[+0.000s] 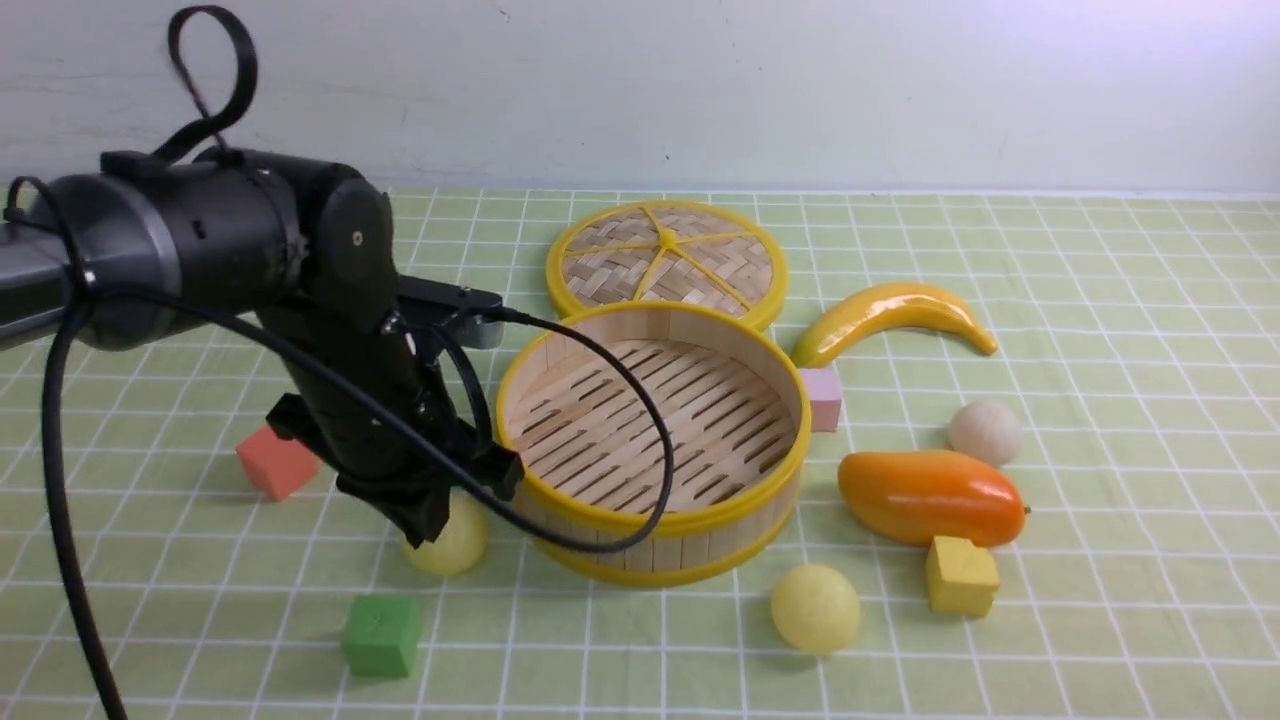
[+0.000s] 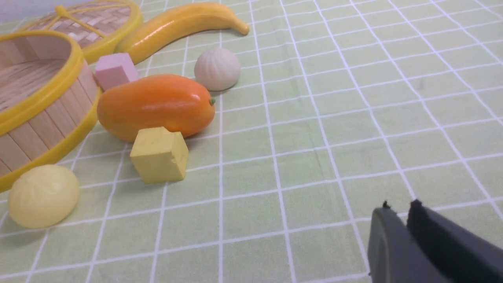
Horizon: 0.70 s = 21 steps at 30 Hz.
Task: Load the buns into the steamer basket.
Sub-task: Use the left arm to grab a steamed stuffed bun
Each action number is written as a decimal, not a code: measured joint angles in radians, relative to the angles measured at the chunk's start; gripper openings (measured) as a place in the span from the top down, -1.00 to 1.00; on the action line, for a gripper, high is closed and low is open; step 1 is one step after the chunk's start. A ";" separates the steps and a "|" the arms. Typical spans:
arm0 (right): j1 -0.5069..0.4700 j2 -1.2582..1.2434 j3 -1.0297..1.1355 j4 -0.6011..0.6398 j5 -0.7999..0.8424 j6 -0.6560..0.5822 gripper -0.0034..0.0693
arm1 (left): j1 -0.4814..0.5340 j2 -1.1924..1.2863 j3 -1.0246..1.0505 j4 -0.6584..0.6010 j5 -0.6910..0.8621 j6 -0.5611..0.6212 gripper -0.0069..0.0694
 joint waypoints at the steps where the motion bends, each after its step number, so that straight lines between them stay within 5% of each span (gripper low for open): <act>1: 0.000 0.000 0.000 -0.001 0.000 0.000 0.70 | 0.000 0.004 -0.003 0.003 -0.013 0.000 0.55; 9: 0.000 0.000 0.000 -0.001 0.000 0.000 0.67 | 0.000 0.028 -0.008 0.028 -0.128 0.000 0.13; 21: 0.000 0.000 0.000 -0.001 0.000 0.000 0.63 | 0.000 0.066 -0.008 0.050 -0.138 0.000 0.18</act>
